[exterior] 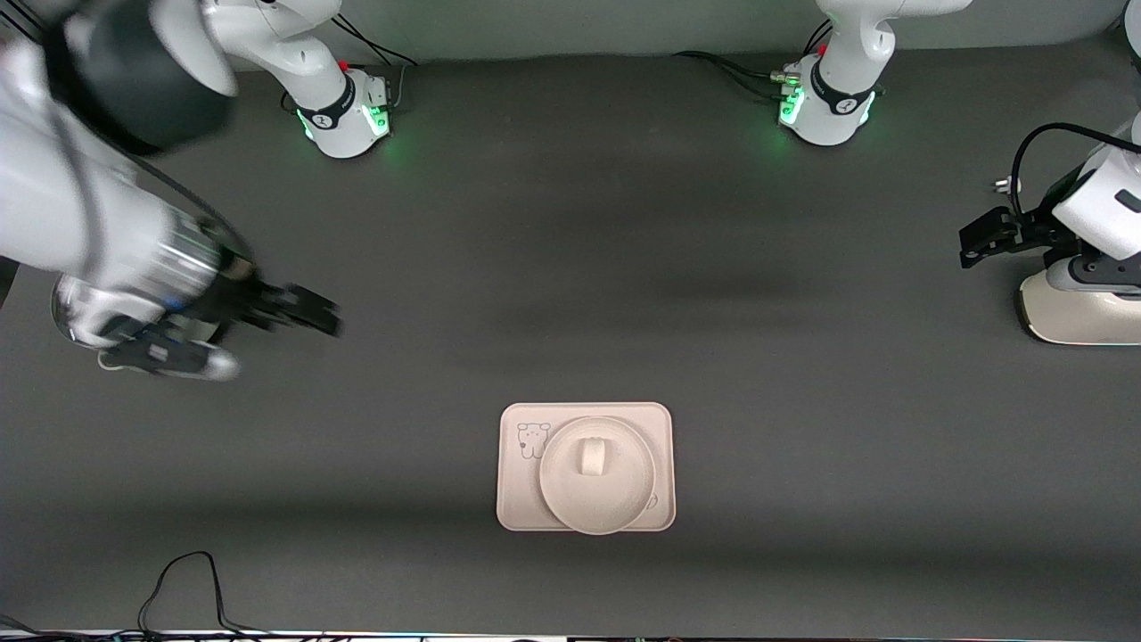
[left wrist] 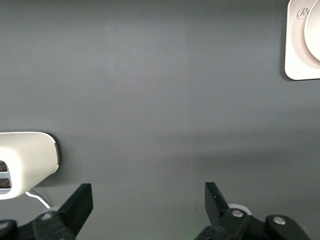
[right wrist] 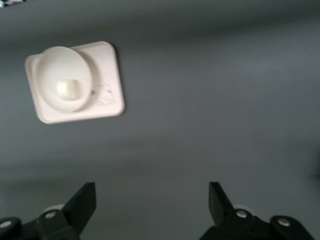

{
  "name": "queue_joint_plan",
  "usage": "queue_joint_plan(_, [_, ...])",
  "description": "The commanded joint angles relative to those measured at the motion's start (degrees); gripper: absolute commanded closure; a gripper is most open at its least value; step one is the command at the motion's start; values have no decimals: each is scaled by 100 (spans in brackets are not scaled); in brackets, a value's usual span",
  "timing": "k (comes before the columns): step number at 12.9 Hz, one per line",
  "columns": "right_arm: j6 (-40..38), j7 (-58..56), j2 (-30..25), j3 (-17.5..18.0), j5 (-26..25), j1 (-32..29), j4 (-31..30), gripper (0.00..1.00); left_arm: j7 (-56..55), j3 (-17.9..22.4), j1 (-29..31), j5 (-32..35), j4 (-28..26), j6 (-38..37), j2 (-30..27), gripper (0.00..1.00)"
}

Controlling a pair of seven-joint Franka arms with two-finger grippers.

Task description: Place bun in plate and plate on tray

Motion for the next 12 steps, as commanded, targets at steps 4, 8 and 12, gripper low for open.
queue_joint_plan(4, [-96, -1621, -1045, 53, -752, -789, -1121, 0, -7, 29, 10, -201, 37, -51, 6, 0])
queue_joint_plan(8, [-43, -2106, -1019, -361, -954, -790, -1130, 0, 20, 73, 46, -395, 46, -41, 6, 0])
queue_joint_plan(12, [-34, -2098, -1028, -370, -955, -755, -1209, 0, 20, 64, 28, -299, 46, -103, 6, 0])
